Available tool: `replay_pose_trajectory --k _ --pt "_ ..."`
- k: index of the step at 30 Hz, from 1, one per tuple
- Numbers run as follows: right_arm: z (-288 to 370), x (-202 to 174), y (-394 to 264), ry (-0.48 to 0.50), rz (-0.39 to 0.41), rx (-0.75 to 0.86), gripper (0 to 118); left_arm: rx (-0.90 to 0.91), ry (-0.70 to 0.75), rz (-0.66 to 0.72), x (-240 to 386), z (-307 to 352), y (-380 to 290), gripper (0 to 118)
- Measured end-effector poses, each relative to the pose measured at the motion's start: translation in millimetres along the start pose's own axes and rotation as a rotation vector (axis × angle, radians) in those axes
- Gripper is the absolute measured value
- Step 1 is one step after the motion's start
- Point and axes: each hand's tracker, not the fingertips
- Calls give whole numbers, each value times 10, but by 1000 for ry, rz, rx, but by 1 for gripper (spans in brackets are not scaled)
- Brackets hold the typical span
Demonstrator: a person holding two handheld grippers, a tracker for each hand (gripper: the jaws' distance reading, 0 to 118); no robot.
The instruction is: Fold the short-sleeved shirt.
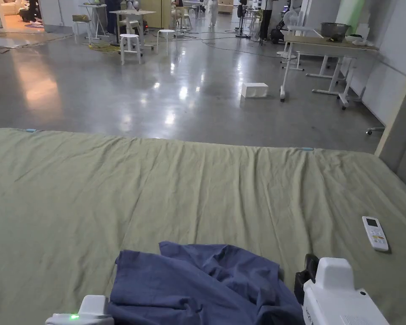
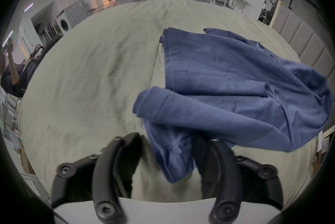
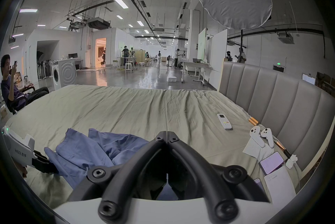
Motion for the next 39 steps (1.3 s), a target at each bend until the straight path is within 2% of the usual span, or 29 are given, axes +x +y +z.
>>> replay_pose_trajectory --k 2,3,5,12,16,17,19,22,24,26,32,34,35,36,37,38,39 --pt "-5 3 -20 -1 -2 -6 0 20 11 -41 85 6 -11 36" --pt "-8 5 -31 0 -2 -10 0 26 -2 -64 120 4 -13 18" --pt "-9 14 -51 2 -4 -16 0 20 -17 -80 131 -23 -30 7" --pt "-12 285 -94 -12 12 -39 0 69 -107 -23 -88 248 32 5" --pt "-139 496 -221 23 -22 -207 0 115 -133 4 -172 430 73 5" --pt "-166 543 -271 1 -21 -243 3 126 -137 10 -174 475 88 5" --pt "-232 591 -393 20 -9 -296 19 134 -145 16 -205 522 96 5" --pt "-355 614 -628 58 18 -418 34 138 -148 18 -230 554 99 5" --pt "-441 579 -794 92 29 -495 58 135 -149 19 -251 562 92 5" --pt "-535 518 -960 109 51 -535 63 132 -150 22 -252 565 82 5" --pt "-816 233 -1234 133 143 -609 60 120 -147 19 -254 531 18 5" --pt "-850 158 -1219 150 167 -597 39 113 -146 22 -254 507 1 5" --pt "-858 112 -1205 173 175 -595 22 111 -145 21 -253 505 -7 5" --pt "-870 67 -1210 198 185 -594 15 110 -144 20 -252 505 -17 5" --pt "-871 14 -1217 192 204 -594 12 110 -143 20 -251 506 -24 5" --pt "-874 -19 -1217 165 256 -594 10 112 -144 22 -252 506 -27 5" --pt "-877 -17 -1216 176 230 -593 9 112 -146 25 -253 506 -28 5"
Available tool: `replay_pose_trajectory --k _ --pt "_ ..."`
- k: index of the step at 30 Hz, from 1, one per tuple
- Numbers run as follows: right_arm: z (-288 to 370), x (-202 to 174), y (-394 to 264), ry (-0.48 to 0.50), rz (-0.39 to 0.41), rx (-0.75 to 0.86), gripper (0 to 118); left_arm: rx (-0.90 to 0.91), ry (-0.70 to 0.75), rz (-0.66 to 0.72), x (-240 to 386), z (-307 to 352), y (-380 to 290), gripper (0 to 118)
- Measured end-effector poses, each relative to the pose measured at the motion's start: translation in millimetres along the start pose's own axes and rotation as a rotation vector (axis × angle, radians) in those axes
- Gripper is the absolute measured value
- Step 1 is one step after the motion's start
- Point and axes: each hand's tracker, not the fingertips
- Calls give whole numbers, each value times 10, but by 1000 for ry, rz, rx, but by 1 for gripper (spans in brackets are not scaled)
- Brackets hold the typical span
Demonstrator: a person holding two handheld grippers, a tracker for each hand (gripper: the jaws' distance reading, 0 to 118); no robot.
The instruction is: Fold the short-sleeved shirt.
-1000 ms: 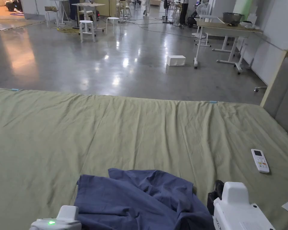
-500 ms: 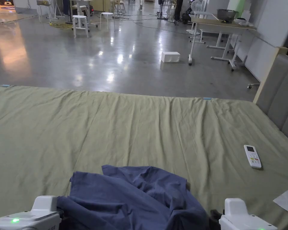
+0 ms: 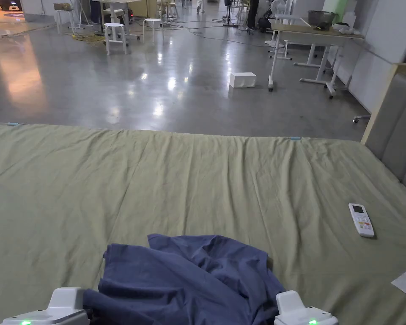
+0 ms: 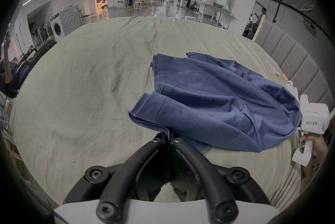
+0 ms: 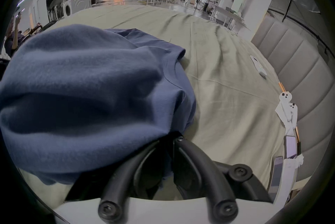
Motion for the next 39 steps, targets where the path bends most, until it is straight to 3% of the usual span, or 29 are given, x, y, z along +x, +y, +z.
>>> replay_pose_trajectory --k 3,5,13,39 --pt "127 136 11 36 -152 24 8 11 -5 9 -2 32 16 5" --pt "229 184 -9 23 -181 76 7 30 -14 6 6 83 52 5" --pt "801 335 240 -39 -146 259 7 151 -25 5 37 408 359 5" --pt "2209 1000 1567 -144 -226 623 7 499 101 9 -620 1736 1876 5"
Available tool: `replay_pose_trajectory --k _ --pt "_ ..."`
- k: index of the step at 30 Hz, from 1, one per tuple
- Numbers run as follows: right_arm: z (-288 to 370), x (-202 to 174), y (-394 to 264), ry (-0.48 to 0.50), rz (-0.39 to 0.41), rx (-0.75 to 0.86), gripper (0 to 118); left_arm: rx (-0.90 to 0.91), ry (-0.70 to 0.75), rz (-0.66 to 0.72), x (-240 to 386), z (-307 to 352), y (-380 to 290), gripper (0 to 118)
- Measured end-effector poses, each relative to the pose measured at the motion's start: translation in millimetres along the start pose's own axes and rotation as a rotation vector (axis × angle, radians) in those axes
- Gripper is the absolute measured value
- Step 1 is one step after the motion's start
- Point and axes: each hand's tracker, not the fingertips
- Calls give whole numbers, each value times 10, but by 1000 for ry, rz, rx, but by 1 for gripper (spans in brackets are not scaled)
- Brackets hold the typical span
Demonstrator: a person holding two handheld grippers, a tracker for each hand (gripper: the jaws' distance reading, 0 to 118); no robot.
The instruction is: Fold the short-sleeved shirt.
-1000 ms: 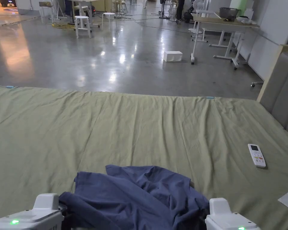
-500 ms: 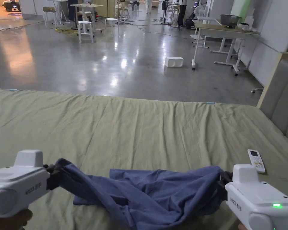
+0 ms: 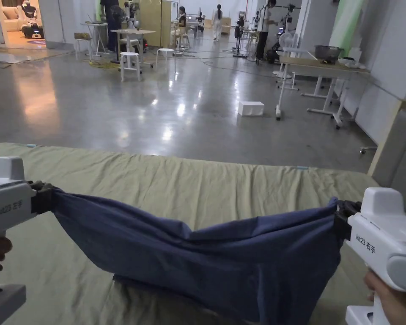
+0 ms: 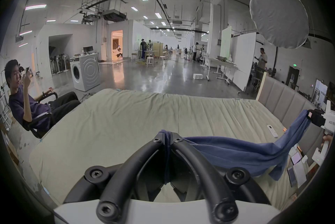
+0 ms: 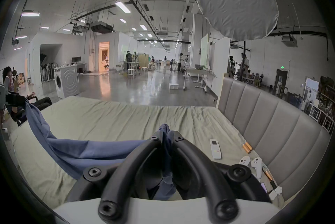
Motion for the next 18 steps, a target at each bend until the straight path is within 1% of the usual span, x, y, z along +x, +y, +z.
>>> replay_pose_trajectory --k 4,5,6,8,12,14,18 --pt "-41 -10 287 -5 14 61 7 32 7 10 -48 -38 221 5" --pt "-61 -13 365 -5 24 79 7 41 11 7 -47 -50 274 5" --pt "-86 -7 418 -8 15 73 7 45 18 1 -44 -77 339 5" --pt "-149 -19 555 -5 32 96 7 58 34 -19 -41 -139 445 5" --pt "-370 -22 791 -11 18 99 7 55 29 7 -63 -337 671 5" --pt "-507 -27 883 -26 42 119 7 59 33 7 -39 -436 769 5" --pt "-816 -5 1082 -45 50 116 7 60 26 8 5 -634 1010 5"
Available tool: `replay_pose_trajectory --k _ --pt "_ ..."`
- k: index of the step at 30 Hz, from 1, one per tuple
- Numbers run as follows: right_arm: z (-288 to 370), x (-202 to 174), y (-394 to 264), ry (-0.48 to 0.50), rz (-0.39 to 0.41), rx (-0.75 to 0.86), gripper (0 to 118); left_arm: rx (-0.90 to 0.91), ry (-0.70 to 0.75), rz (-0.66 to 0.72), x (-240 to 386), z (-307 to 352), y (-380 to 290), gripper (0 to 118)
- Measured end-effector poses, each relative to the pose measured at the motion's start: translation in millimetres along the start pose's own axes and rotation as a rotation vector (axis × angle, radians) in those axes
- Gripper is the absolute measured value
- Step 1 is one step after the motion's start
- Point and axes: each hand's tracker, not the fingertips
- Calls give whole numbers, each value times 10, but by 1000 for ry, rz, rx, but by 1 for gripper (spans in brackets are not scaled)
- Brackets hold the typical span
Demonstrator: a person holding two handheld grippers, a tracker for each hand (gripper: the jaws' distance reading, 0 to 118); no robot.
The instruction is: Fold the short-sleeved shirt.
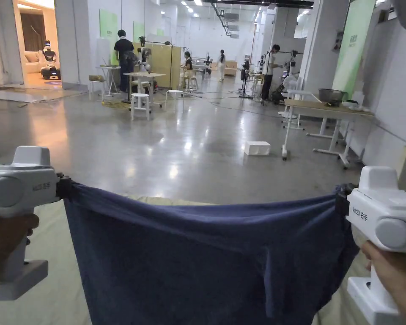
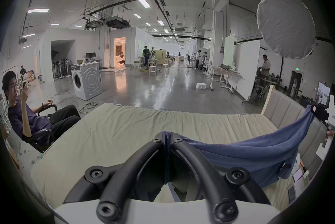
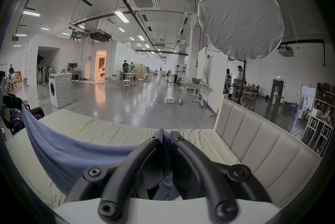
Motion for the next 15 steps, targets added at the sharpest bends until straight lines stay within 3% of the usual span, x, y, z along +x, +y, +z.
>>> replay_pose_trajectory --k 3,4,5,15 --pt "-229 2 117 -22 15 12 7 8 2 -1 43 -169 206 5" --pt "-283 1 190 -38 66 49 7 12 4 -2 59 -202 269 5" --pt "-373 19 216 -27 19 11 7 17 7 -3 75 -261 359 5" --pt "-798 -38 607 -41 60 82 7 103 47 -54 165 -429 928 5"
